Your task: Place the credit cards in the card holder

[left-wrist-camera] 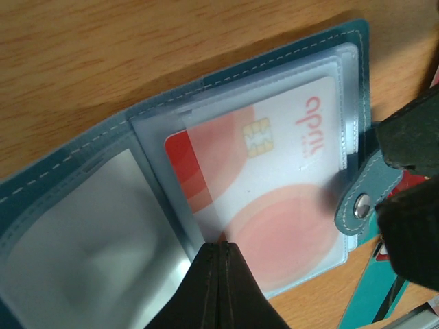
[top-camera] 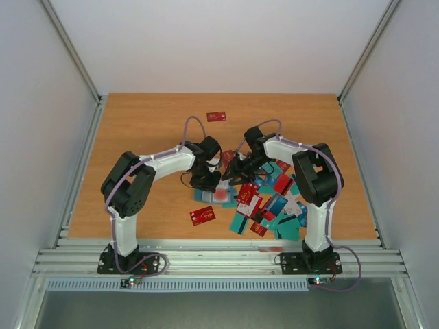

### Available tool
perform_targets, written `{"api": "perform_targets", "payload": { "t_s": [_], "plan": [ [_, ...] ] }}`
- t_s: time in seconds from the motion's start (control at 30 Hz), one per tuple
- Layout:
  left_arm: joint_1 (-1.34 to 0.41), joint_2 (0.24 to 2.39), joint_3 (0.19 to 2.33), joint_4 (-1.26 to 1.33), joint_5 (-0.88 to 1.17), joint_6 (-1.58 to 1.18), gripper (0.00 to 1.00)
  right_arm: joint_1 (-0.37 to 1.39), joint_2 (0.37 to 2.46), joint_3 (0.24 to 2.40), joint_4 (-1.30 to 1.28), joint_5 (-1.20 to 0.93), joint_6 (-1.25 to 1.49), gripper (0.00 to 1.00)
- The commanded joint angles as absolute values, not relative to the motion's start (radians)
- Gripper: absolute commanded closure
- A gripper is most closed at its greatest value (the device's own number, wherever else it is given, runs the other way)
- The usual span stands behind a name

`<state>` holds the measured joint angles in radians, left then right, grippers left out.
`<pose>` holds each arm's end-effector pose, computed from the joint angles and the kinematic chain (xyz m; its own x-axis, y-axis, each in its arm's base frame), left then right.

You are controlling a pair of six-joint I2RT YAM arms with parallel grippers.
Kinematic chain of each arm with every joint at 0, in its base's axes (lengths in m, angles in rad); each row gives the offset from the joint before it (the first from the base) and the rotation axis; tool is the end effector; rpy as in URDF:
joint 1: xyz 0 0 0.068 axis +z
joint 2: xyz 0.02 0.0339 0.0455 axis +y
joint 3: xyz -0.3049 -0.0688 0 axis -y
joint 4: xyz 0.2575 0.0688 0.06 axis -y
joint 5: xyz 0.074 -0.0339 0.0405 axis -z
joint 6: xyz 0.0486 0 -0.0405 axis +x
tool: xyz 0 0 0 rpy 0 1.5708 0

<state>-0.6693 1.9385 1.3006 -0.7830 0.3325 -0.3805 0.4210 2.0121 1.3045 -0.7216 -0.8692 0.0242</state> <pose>0.2961 -0.2545 0.1743 -0.9520 0.3055 -0.0188 0.2920 0.8880 -0.3551 0.3497 0.1973 0.1631 -0.9120 -0.3913 -0.1228 -0.3402 0.5547 0.7594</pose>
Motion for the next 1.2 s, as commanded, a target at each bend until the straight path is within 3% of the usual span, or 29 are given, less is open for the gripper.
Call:
{"api": "perform_targets", "payload": {
  "t_s": [0.0,0.73,1.17],
  "plan": [
    [-0.675,1.951,1.317,-0.776,0.319,-0.358,1.00,0.427,2.039,1.329,-0.722,-0.885,0.016,0.57],
    [-0.673,2.044,1.305,-0.751,0.360,-0.320,1.00,0.423,2.068,1.330,-0.704,-0.937,-0.046,0.52],
    [-0.667,1.982,1.323,-0.764,0.376,-0.345,1.00,0.438,2.047,1.314,-0.679,-1.006,-0.055,0.53]
  ]
}}
